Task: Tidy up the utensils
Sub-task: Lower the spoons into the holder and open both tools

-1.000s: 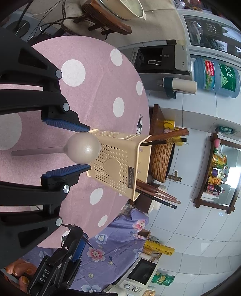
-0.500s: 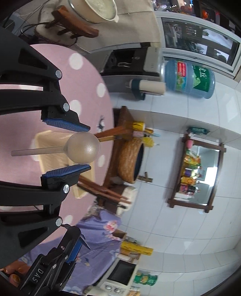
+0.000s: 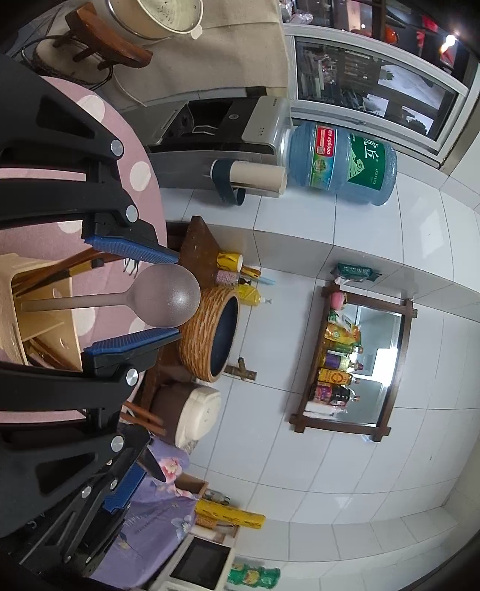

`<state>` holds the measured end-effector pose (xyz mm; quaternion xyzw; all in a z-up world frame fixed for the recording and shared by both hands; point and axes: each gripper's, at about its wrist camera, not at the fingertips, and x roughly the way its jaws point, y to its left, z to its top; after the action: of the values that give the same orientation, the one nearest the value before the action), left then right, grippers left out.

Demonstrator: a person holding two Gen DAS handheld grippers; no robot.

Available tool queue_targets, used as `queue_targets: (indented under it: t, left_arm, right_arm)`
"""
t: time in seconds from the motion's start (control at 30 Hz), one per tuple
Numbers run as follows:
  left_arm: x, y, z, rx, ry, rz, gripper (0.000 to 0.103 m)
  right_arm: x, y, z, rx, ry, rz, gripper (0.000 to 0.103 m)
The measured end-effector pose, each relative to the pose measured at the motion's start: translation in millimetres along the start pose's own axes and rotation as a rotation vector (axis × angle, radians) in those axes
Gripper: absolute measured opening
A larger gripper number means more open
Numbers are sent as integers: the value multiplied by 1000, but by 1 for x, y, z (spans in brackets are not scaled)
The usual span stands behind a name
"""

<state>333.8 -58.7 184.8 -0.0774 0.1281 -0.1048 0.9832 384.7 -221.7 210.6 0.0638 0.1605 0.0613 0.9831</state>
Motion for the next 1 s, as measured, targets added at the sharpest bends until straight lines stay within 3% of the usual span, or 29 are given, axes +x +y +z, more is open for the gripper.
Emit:
queue_targets:
  t: [0.2,0.53,0.87,0.9,1.0]
  left_arm:
    - [10,6,-32,3,33,28,36]
    - [21,3,-63,40,109,1,36]
    - [20,9,-73,31,141,4,37]
    - [17,11,-72,27,139,2,38]
    - [5,16,-69,15,119,2,54]
  right_arm:
    - [22,-8,-37,13,71,-22,38]
    - [36,-14,-80,20,150,-43,38]
    - [33,-15,-89,-5,126,-62,38]
    - [32,-15,-89,-4,121,-58,39]
    - [23,-16,-88,3,105,-40,46]
